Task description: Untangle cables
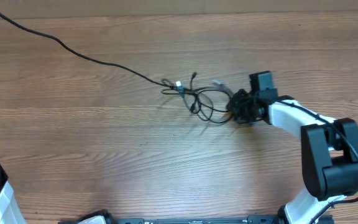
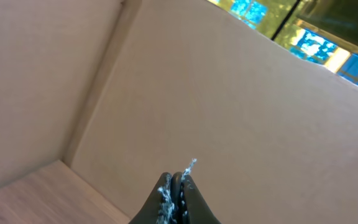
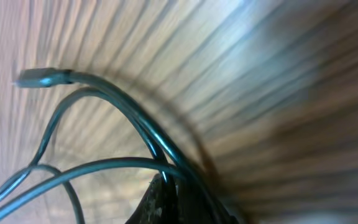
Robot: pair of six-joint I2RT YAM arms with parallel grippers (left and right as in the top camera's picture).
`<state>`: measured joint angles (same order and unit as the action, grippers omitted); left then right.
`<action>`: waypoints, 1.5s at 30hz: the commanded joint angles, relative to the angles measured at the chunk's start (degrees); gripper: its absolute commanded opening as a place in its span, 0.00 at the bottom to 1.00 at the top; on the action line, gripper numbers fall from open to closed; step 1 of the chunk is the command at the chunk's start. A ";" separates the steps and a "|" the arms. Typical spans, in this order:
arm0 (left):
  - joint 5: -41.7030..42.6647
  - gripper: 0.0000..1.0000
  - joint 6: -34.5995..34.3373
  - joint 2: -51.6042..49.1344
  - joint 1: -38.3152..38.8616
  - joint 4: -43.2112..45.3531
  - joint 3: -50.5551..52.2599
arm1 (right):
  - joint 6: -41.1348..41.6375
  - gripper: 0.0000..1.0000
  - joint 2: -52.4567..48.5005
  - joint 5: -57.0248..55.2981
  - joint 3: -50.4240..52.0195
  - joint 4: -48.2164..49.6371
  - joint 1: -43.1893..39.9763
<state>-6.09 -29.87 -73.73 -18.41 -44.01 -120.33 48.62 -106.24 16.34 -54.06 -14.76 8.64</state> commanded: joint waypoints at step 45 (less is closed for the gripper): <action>12.11 0.04 -5.03 -18.49 -6.69 -33.03 -0.90 | 3.41 0.07 -0.61 -4.07 0.50 -13.22 -23.87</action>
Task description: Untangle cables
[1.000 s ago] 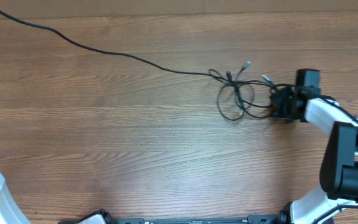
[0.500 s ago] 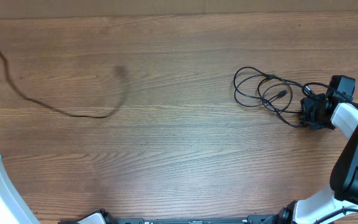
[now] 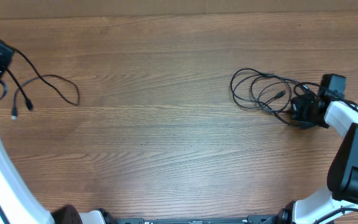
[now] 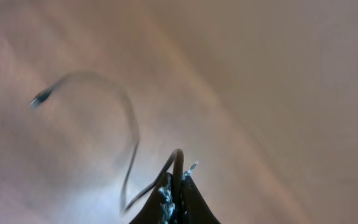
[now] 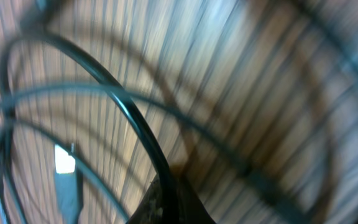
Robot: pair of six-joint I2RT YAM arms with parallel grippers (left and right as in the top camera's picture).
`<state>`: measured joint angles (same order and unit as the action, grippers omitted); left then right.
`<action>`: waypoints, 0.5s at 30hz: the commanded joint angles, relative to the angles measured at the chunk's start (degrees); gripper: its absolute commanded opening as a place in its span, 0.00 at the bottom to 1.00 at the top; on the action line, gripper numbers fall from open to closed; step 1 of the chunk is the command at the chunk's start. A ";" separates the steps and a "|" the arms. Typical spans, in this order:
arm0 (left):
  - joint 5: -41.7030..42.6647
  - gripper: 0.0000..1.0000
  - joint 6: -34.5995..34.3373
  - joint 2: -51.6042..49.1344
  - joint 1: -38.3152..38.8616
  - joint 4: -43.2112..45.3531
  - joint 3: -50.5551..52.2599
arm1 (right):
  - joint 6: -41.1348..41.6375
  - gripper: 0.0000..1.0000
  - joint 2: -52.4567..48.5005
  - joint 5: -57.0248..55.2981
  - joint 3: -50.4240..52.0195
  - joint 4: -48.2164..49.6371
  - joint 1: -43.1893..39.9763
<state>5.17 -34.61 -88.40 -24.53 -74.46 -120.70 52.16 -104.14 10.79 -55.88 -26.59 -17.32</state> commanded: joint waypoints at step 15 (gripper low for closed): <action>-4.57 0.04 2.51 -29.16 -0.70 -8.55 -0.52 | -0.11 0.10 -2.71 -2.73 2.32 -2.82 8.68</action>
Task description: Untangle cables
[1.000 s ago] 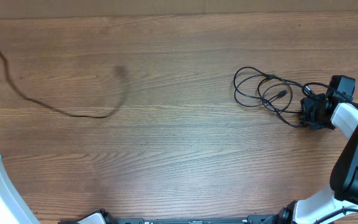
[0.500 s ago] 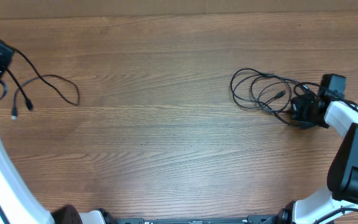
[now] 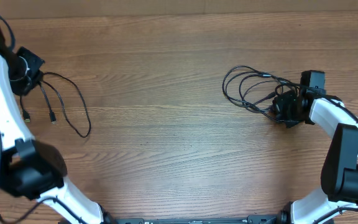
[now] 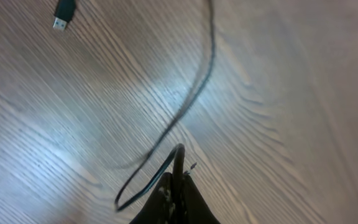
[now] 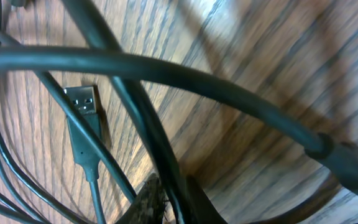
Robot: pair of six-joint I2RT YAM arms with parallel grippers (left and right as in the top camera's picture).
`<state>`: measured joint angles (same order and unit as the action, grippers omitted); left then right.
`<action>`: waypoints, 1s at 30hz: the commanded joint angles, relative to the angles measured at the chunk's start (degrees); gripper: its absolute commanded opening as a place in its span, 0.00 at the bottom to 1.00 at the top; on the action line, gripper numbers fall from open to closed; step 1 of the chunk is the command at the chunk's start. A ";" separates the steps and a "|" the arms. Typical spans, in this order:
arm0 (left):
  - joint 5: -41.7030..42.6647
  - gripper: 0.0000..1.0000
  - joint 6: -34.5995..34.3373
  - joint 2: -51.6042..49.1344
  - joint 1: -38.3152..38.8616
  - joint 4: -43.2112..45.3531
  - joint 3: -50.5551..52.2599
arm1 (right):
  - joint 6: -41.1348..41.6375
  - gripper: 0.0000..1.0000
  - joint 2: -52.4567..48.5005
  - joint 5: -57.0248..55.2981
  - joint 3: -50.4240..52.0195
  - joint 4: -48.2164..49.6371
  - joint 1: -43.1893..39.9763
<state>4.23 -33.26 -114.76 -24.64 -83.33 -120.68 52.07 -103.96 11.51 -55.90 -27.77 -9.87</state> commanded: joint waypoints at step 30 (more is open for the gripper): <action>21.14 0.99 17.42 -19.82 -2.78 3.82 -0.79 | 0.02 0.77 -2.89 -6.93 4.42 0.02 1.29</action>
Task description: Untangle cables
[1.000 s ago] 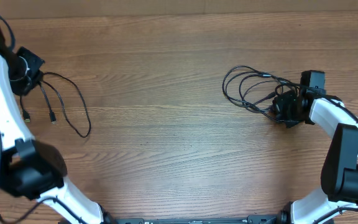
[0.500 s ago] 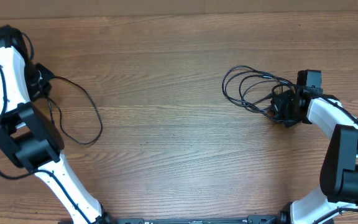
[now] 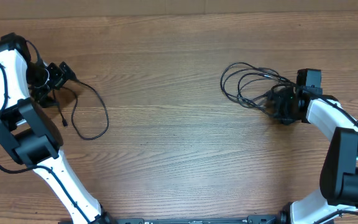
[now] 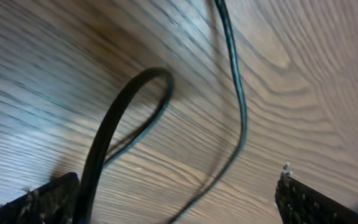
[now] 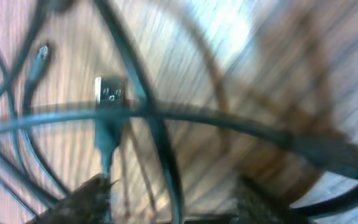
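One thin black cable point(image 3: 98, 109) lies in a loose loop at the table's left. My left gripper point(image 3: 56, 72) stands open at its upper end. In the left wrist view that cable's thick bend point(image 4: 120, 115) and a thinner strand point(image 4: 238, 106) lie between the spread fingers of the left gripper point(image 4: 179, 190). The other black cable, a bundle of coils point(image 3: 247, 84), lies at the right. My right gripper point(image 3: 278, 104) is open at the coils' right end. Up close, a strand point(image 5: 166, 162) runs between the right gripper point(image 5: 173, 196) fingers, past a USB plug point(image 5: 107, 90).
The brown wooden table point(image 3: 179, 149) spans the whole overhead view. A pale wall edge point(image 3: 179, 7) runs along the far side. Both arm bases stand at the near edge, left and right.
Both grippers were shut on their cables and are now open, with the cables lying on the table. The left gripper sits slightly further right; the right one has hardly moved.
At first both cables were knotted at the table's centre, the right gripper shut on the knot and one cable stretched off to the far left. Then the cables were apart, one held at each side. Both were then low on the table, and now released.
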Robot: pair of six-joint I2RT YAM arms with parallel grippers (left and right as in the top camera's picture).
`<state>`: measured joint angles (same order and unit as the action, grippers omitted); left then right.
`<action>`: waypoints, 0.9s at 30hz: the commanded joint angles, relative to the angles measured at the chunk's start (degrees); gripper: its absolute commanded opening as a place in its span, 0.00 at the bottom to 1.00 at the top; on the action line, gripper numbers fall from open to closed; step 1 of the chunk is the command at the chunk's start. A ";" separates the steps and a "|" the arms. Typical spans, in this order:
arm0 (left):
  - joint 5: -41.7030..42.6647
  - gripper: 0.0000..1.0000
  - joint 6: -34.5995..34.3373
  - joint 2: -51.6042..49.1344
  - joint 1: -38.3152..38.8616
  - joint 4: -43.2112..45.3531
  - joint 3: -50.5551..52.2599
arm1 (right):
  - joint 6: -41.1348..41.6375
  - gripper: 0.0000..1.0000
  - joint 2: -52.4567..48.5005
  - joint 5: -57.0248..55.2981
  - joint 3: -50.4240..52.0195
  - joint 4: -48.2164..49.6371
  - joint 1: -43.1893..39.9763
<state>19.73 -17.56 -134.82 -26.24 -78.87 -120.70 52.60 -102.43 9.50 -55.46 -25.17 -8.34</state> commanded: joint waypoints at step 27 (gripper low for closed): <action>-13.70 0.04 2.16 0.33 10.67 -14.08 -20.02 | -0.31 1.00 -4.42 -4.74 3.98 0.28 -0.24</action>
<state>6.11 -17.54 -134.91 -19.66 -92.66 -142.45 52.47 -101.78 8.86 -55.86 -23.99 -8.16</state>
